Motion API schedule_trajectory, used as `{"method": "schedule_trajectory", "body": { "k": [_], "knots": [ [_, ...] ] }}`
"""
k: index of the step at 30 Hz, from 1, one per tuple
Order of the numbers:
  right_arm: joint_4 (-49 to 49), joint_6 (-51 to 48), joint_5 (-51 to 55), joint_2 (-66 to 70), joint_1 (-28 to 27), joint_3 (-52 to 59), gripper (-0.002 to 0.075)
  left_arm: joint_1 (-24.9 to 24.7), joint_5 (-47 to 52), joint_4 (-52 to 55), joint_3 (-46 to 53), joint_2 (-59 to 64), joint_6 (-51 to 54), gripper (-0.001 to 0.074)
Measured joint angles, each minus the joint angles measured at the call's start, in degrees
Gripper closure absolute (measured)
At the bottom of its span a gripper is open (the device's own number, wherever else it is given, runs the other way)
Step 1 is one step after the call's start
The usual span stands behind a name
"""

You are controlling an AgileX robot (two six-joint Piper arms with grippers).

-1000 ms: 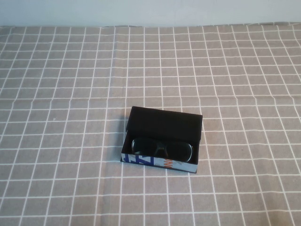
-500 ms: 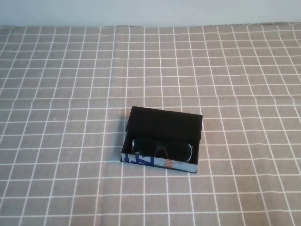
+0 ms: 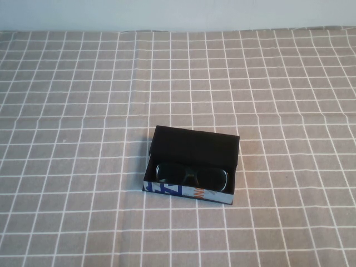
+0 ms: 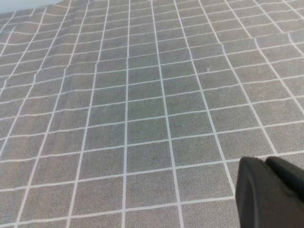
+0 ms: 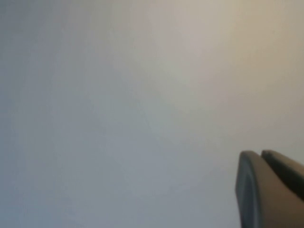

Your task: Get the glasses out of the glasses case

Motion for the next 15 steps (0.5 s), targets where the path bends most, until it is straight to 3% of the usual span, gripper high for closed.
{"method": "schedule_trajectory", "body": {
  "k": [7,15],
  "knots": [
    [-0.76,0.37,22.91,5.33,0.00,-18.99,0.0743,0.00,0.00,0.00,0.00,0.00,0.00,0.0739],
    [-1.05,-1.72,51.14,24.92,0.00,-37.03,0.0743,0.00,0.00,0.00,0.00,0.00,0.00,0.0739]
  ]
}}
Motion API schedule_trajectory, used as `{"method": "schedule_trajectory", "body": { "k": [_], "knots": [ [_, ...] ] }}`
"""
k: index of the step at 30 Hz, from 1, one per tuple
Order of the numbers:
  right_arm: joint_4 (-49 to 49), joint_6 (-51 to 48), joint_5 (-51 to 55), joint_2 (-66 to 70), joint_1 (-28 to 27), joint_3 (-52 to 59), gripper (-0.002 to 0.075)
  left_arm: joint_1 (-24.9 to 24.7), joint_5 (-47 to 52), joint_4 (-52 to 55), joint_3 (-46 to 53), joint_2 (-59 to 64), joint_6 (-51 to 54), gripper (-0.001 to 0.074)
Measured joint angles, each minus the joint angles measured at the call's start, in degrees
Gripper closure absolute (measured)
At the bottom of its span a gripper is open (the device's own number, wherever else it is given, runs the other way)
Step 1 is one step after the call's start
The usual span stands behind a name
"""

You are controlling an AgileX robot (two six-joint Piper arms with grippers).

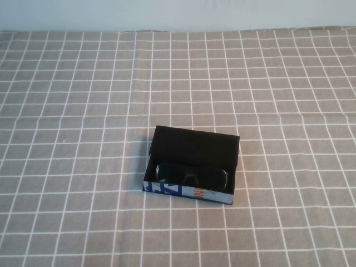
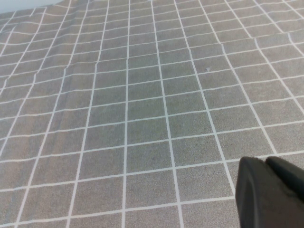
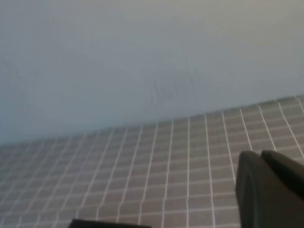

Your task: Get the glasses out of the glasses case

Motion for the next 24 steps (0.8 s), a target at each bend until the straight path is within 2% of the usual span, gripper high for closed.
{"method": "schedule_trajectory", "body": {
  "k": [2,6,13,20,24],
  "knots": [
    [0.78,-2.22,2.48,2.96,0.00,-2.03,0.0743,0.00,0.00,0.00,0.00,0.00,0.00,0.0739],
    [10.06,-6.37,3.13,5.88,0.00,-3.79,0.0743,0.00,0.00,0.00,0.00,0.00,0.00,0.0739],
    [26.11,-30.91,8.42,14.40,0.98,-7.64,0.0743,0.00,0.00,0.00,0.00,0.00,0.00,0.0739],
    [27.77,-40.88,25.84,32.32,4.57,-23.06,0.0743,0.00,0.00,0.00,0.00,0.00,0.00,0.0739],
    [25.88,-42.42,34.96,44.36,8.63,-31.95,0.0743,0.00,0.00,0.00,0.00,0.00,0.00,0.0739]
  ]
}}
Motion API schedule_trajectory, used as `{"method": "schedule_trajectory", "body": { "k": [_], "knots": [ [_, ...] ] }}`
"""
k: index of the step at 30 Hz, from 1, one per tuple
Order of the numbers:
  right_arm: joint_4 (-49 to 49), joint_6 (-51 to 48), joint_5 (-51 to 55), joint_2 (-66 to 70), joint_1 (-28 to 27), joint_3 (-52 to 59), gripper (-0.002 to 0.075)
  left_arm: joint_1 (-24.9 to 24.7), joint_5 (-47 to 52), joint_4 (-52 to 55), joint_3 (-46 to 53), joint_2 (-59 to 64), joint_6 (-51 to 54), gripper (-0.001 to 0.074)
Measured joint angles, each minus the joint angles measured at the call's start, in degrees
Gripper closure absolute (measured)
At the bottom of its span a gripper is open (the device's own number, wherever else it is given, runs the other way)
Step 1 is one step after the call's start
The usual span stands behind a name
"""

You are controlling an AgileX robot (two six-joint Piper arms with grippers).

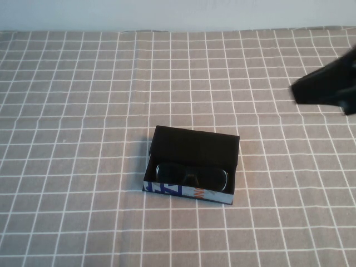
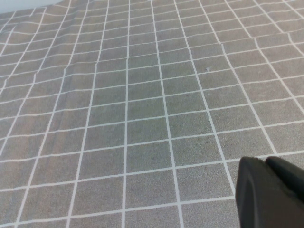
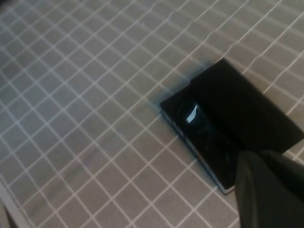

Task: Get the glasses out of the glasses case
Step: Pick up the glasses from the glasses case

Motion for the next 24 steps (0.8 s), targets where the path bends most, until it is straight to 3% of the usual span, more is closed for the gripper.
{"method": "schedule_trajectory", "body": {
  "k": [8,16,24],
  "knots": [
    [-7.26,-0.30,3.44,19.41,9.92,-12.74,0.0743,0.00,0.00,0.00,0.00,0.00,0.00,0.0739],
    [-14.76,-0.30,4.05,31.04,16.46,-20.34,0.0731,0.00,0.00,0.00,0.00,0.00,0.00,0.0739],
    [-23.10,-0.30,2.46,37.67,21.65,-20.86,0.0635,0.00,0.00,0.00,0.00,0.00,0.00,0.0739]
  ]
}}
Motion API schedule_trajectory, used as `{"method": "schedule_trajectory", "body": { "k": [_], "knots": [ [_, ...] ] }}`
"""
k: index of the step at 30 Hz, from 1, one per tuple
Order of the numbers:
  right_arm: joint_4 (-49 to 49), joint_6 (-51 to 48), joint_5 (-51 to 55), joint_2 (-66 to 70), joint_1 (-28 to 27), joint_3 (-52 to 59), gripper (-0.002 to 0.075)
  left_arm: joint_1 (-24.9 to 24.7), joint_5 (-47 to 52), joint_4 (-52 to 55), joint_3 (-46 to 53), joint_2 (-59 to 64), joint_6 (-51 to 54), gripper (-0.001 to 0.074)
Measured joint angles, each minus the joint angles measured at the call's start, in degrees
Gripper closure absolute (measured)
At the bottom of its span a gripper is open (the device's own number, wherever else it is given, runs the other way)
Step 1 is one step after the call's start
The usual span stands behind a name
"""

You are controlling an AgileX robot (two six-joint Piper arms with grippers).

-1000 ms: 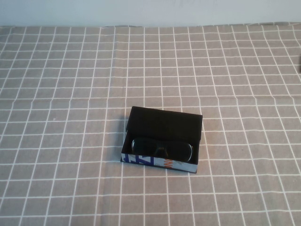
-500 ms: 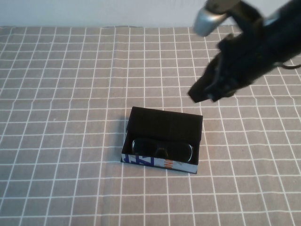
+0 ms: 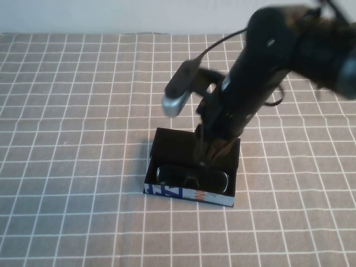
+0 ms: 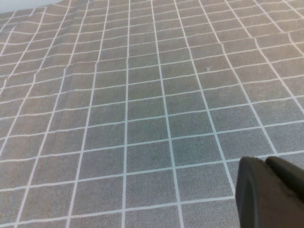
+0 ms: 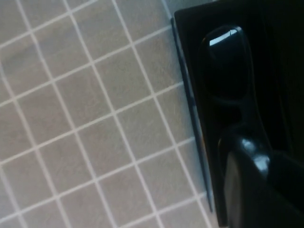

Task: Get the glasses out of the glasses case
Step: Pick up the glasses from the glasses case

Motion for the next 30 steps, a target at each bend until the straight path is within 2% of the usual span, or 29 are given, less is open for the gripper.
{"method": "schedule_trajectory", "body": {
  "k": [7,9,30],
  "knots": [
    [-3.99,0.00,-6.43,6.35,2.73,-0.06,0.0477,0.00,0.00,0.00,0.00,0.00,0.00,0.0739],
    [-4.65,0.00,-6.80,7.65,2.96,-0.06,0.0454,0.00,0.00,0.00,0.00,0.00,0.00,0.0739],
    [-6.66,0.00,-10.48,13.64,3.05,-0.42,0.0443,0.00,0.00,0.00,0.00,0.00,0.00,0.0739]
  ]
}}
